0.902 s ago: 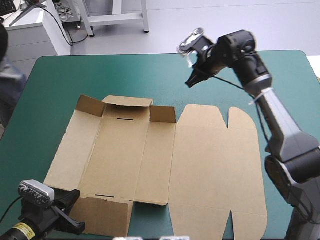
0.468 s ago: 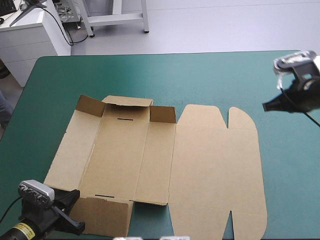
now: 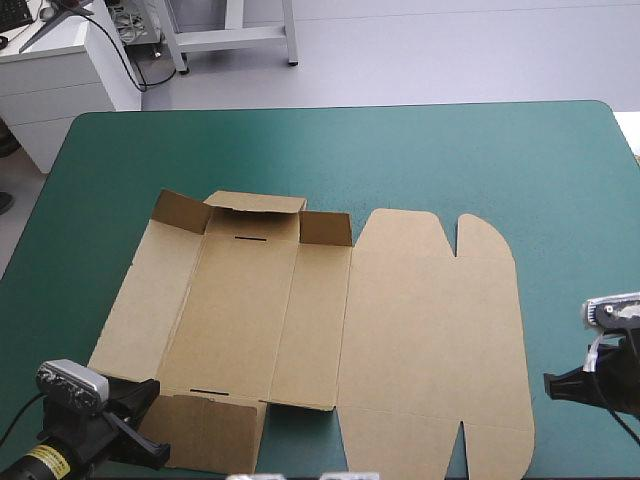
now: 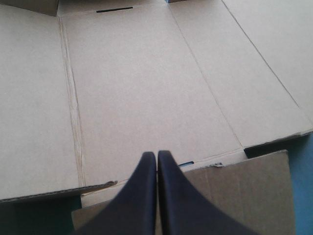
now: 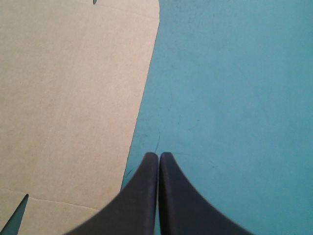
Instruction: Fold the box
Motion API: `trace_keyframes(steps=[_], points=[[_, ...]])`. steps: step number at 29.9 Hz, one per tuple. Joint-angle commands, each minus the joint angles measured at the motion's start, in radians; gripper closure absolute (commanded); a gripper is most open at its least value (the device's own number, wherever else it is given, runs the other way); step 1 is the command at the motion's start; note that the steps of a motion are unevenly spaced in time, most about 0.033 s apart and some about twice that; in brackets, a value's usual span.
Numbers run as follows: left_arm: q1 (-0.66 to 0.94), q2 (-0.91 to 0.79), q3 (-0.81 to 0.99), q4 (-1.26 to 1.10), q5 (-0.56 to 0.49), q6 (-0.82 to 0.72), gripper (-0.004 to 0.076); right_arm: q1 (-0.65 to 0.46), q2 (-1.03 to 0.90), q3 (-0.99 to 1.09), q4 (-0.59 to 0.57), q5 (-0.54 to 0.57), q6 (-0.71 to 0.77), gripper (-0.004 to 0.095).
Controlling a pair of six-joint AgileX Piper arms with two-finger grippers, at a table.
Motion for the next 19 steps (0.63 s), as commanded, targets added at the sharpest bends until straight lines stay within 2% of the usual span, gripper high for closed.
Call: trace_keyframes(steps=[1,10,19], points=[[-0.006,0.058,-0.054,-0.016,-0.058,-0.027,0.0732,-0.005,-0.014,0.021,0.026,-0.027,0.001,0.0927],[-0.006,0.392,-0.193,-0.029,-0.077,-0.048,0.0732,-0.005,-0.016,0.042,0.142,-0.074,-0.053,0.0927],[0.04,0.781,-0.437,-0.018,-0.122,-0.058,0.0732,-0.005,-0.016,0.042,0.144,-0.074,-0.054,0.0927]])
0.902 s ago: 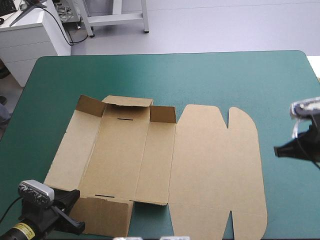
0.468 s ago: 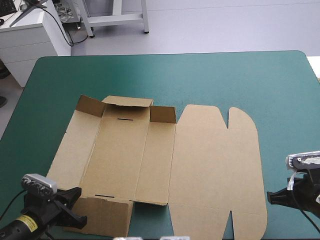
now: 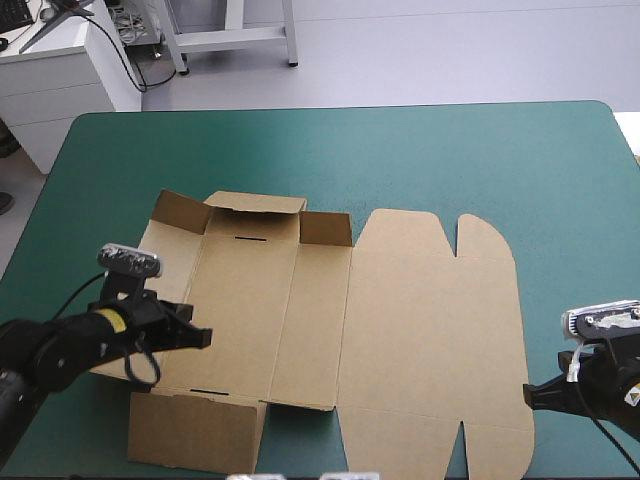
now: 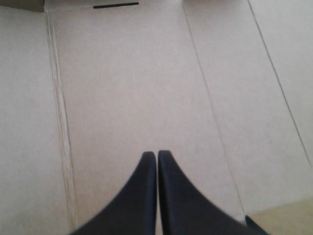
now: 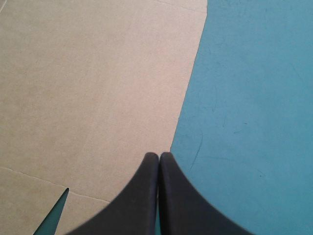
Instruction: Fold the box
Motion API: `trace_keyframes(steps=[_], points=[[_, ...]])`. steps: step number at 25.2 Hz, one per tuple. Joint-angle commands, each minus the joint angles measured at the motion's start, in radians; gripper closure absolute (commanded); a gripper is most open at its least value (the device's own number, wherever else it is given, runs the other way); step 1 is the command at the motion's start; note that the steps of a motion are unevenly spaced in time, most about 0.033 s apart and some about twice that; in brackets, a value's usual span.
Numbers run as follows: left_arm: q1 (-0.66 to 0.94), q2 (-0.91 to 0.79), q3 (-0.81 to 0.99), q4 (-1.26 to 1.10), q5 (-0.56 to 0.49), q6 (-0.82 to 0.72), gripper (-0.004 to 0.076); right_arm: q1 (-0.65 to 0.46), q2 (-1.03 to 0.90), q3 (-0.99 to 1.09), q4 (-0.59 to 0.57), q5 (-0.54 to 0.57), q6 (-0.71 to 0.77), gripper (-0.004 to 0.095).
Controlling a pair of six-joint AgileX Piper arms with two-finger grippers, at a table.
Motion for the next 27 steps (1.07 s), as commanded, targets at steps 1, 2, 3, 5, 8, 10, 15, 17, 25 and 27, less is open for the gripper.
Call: trace_keyframes(steps=[1,2,3,5,8,10,15,17,25,27], points=[[0.051,0.141,-0.113,-0.008,-0.069,-0.009,0.0732,-0.004,0.006,-0.021,0.01,-0.055,-0.01,0.0927],[0.085,0.179,-0.147,-0.016,-0.069,-0.002,0.0732,-0.004,0.006,-0.021,0.01,-0.055,-0.01,0.0927],[0.126,0.214,-0.18,-0.026,-0.065,0.016,0.0732,-0.004,0.006,-0.021,0.01,-0.055,-0.01,0.0927],[0.215,0.269,-0.249,-0.08,-0.034,0.089,0.0732,-0.004,0.006,-0.021,0.011,-0.055,-0.01,0.0927],[0.405,0.336,-0.327,-0.206,0.048,0.223,0.0732,-0.004,0.006,-0.021,0.011,-0.055,-0.01,0.0927],[0.541,0.367,-0.355,-0.297,0.097,0.305,0.0732,-0.004,0.006,-0.021,0.011,-0.055,-0.01,0.0927],[0.806,0.397,-0.362,-0.454,0.21,0.463,0.0732,-0.004,0.006,-0.021,0.011,-0.055,-0.017,0.0927],[0.888,0.408,-0.362,-0.472,0.274,0.518,0.0732,-0.004,0.006,-0.021,0.011,-0.055,-0.017,0.0927],[0.972,0.457,-0.361,-0.428,0.405,0.596,0.0731,-0.004,0.006,-0.021,0.007,-0.055,-0.022,0.0927],[0.972,0.462,-0.361,-0.402,0.421,0.596,0.069,-0.004,0.006,-0.021,0.007,-0.055,-0.044,0.0927]])
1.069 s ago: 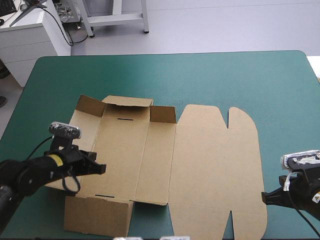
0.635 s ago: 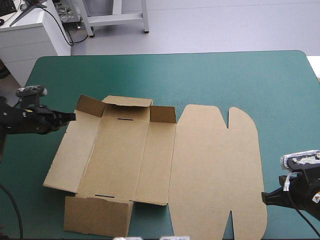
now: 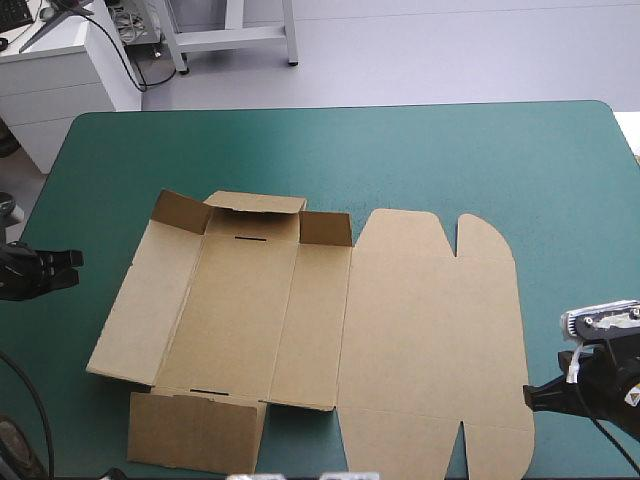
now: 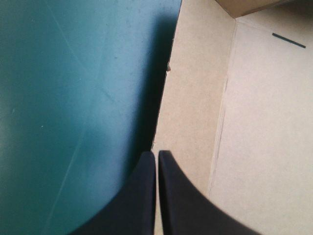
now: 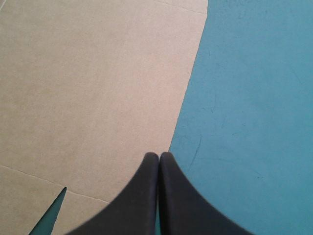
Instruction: Fold the box
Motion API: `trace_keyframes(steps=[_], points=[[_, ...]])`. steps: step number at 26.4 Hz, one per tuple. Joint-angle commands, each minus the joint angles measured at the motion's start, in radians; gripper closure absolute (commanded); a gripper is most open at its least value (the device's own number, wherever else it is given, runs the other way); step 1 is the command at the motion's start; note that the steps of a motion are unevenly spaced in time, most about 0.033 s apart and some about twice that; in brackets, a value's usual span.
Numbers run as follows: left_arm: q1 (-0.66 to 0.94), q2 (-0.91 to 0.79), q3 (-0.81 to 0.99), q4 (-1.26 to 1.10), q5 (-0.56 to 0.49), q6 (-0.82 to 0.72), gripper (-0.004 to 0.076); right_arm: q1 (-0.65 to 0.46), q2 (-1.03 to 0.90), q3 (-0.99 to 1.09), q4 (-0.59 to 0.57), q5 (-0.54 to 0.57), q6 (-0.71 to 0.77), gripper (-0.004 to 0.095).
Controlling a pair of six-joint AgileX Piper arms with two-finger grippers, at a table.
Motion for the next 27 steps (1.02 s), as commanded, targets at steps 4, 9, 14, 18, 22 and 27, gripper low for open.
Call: trace_keyframes(steps=[4,9,14,18,22,27], points=[[0.002,-0.012,0.023,-0.014,0.055,0.006,0.0337,-0.004,0.007,-0.021,0.007,-0.055,-0.031,0.0927],[0.002,-0.01,0.155,-0.035,-0.04,0.01,0.012,-0.004,0.007,-0.021,0.007,-0.055,-0.046,0.0927],[0.0,0.027,0.216,-0.047,-0.049,0.076,0.0149,-0.004,0.007,-0.021,0.007,-0.055,-0.046,0.0927],[-0.03,0.078,0.22,-0.107,-0.033,0.111,0.0185,-0.004,0.007,-0.021,0.007,-0.055,-0.046,0.0927],[-0.104,0.13,0.22,-0.113,-0.001,0.133,0.0195,-0.004,0.007,-0.021,0.007,-0.055,-0.046,0.0927],[-0.172,0.159,0.22,-0.12,0.042,0.133,0.0196,-0.004,0.007,-0.021,0.007,-0.053,-0.046,0.0927]])
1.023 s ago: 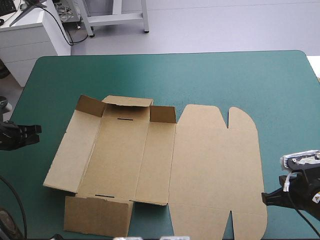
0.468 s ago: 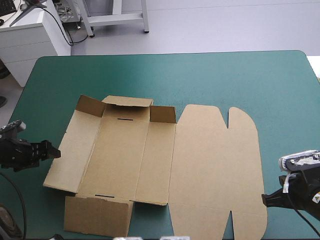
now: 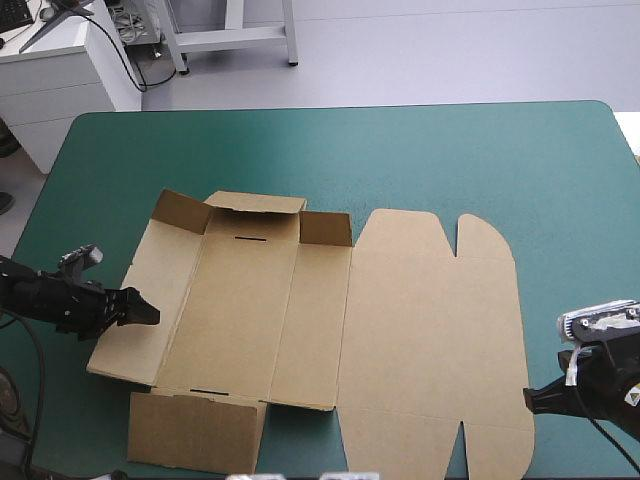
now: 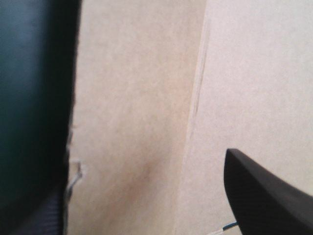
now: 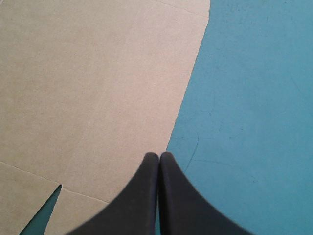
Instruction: Fold the box
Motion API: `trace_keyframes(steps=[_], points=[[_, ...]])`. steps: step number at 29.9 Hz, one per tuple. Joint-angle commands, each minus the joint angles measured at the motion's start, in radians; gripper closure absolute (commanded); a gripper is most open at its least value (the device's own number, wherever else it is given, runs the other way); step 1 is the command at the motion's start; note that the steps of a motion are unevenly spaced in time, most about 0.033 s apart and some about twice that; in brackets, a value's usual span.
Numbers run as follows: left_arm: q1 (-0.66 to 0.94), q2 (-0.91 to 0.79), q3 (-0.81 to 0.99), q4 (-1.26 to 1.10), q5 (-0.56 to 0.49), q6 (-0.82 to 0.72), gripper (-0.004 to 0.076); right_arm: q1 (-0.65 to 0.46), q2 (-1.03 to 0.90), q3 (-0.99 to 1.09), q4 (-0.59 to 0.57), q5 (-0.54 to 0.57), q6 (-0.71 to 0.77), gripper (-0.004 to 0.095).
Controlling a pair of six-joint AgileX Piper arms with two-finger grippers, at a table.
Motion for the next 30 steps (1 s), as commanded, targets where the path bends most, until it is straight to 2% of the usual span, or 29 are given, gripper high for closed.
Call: trace_keyframes(steps=[1,4,7,10,13,22,26,30], points=[[-0.042,-0.022,-0.02,-0.047,0.082,0.005,0.0196,-0.004,0.007,-0.021,0.007,-0.05,-0.008,0.0927],[-0.047,-0.022,-0.02,-0.032,0.11,0.005,0.0209,-0.004,0.007,-0.021,0.007,-0.05,-0.008,0.0927],[-0.049,-0.022,-0.02,-0.005,0.11,-0.003,0.0293,-0.004,0.007,-0.021,0.007,-0.052,-0.008,0.0927],[-0.049,-0.022,-0.02,-0.001,0.11,-0.003,0.0454,-0.004,0.007,-0.021,0.007,-0.052,-0.008,0.0927],[-0.049,-0.022,-0.02,0.052,0.11,-0.003,0.0718,-0.004,0.007,-0.021,0.007,-0.052,-0.008,0.0927],[-0.096,-0.022,-0.032,0.095,0.102,-0.021,0.0733,-0.004,0.007,-0.021,0.007,-0.052,-0.008,0.0927],[-0.229,-0.022,-0.074,0.238,0.046,-0.112,0.0732,-0.004,0.007,-0.021,0.009,-0.052,-0.008,0.0927],[-0.377,-0.022,-0.161,0.276,-0.055,-0.136,0.0732,-0.004,0.007,-0.021,0.011,-0.054,-0.008,0.0927]])
